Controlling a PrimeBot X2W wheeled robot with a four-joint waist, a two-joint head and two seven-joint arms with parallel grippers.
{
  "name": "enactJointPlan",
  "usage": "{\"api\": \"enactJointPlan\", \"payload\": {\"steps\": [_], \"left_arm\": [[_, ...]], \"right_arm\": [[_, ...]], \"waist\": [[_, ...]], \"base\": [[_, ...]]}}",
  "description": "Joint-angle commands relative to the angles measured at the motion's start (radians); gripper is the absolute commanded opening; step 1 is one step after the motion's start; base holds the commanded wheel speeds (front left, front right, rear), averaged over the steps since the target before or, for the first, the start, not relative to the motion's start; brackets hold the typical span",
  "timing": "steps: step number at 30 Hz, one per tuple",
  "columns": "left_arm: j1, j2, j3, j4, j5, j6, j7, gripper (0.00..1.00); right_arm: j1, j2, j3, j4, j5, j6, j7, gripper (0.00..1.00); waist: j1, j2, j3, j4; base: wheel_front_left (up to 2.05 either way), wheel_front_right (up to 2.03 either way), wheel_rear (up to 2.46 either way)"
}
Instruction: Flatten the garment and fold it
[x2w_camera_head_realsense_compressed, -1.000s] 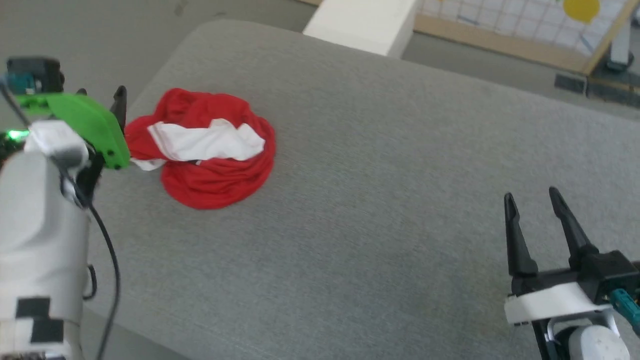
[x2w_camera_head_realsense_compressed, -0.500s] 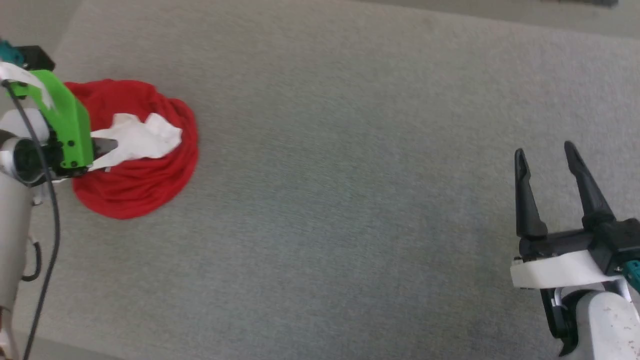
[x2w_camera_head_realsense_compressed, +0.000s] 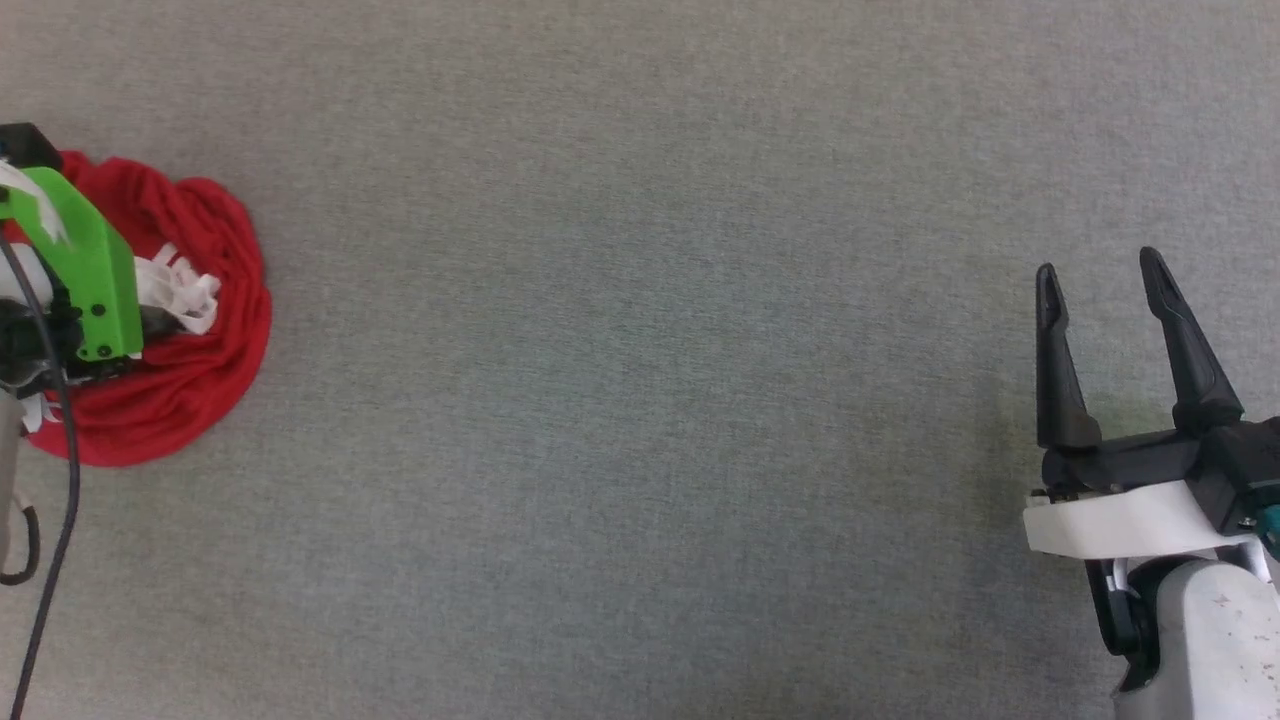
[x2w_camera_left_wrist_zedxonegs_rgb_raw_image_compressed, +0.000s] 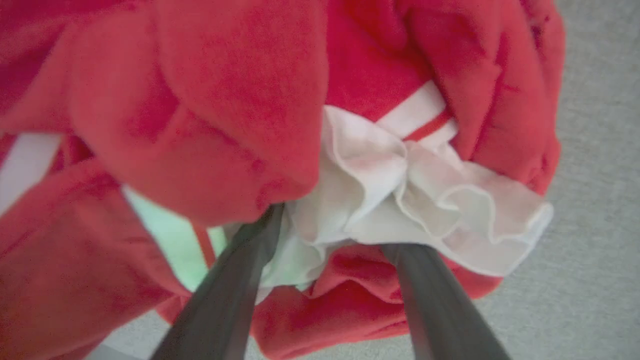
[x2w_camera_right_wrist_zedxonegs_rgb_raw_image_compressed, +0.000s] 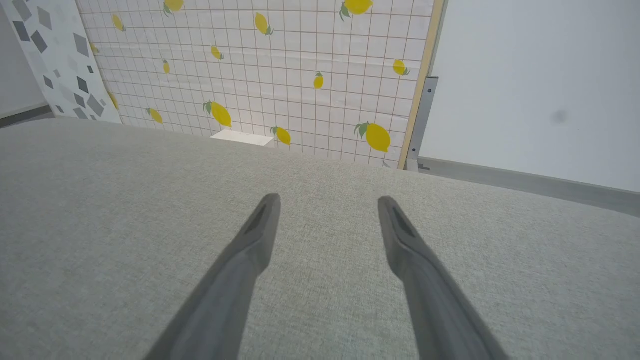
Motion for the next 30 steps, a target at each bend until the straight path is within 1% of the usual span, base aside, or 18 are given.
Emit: {"api": "enactJointPlan", "payload": {"steps": [1,6,8,11,18,22,27,30], "left_arm": [[0.042,-0.020,-0.021,0.014,-0.006,-0.002,-0.004,0.00],[0.042,-0.006,-0.024,-0.007,-0.033,-0.002,-0.037,0.00],[0.040,0.012,-0.027,-0.034,-0.043,-0.002,-0.063,0.00],[0.041,0.053,-0.042,-0.114,-0.068,-0.002,-0.111,0.00],[0.032,0.170,-0.089,-0.362,-0.098,-0.002,-0.235,0.00],[0.008,0.211,-0.125,-0.507,-0.101,-0.002,-0.277,0.00],[-0.038,0.212,-0.173,-0.671,-0.105,-0.002,-0.302,0.00],[-0.068,0.199,-0.218,-0.755,-0.098,-0.002,-0.308,0.00]], "right_arm": [[-0.017,0.000,0.000,-0.005,-0.011,-0.002,-0.005,1.00],[-0.013,0.000,0.002,-0.002,-0.013,-0.002,-0.005,1.00],[-0.009,0.000,0.003,-0.001,-0.010,-0.002,-0.005,1.00],[0.005,0.000,0.002,0.003,-0.004,-0.002,-0.005,1.00],[0.046,0.000,-0.010,0.009,0.012,-0.002,-0.005,1.00],[0.063,0.000,-0.015,0.010,0.026,-0.002,-0.005,1.00],[0.077,0.000,-0.015,0.012,0.044,-0.002,-0.005,1.00],[0.086,0.000,-0.008,0.015,0.056,-0.002,-0.005,1.00]], "waist": [[0.0000,-0.0001,0.002,-0.003],[0.0000,-0.0001,-0.023,0.009],[0.0000,-0.0001,-0.040,0.012],[0.0000,-0.0001,-0.071,0.020],[0.0000,-0.0001,-0.153,0.039],[0.0000,-0.0001,-0.200,0.033],[0.0000,-0.0001,-0.249,0.002],[0.0000,-0.0001,-0.280,-0.038]], "base": [[0.00,0.00,0.00],[0.00,0.00,0.00],[0.00,0.00,0.00],[0.00,0.00,0.00],[0.00,0.00,0.00],[0.00,0.00,0.00],[0.00,0.00,0.00],[0.00,0.00,0.00]]}}
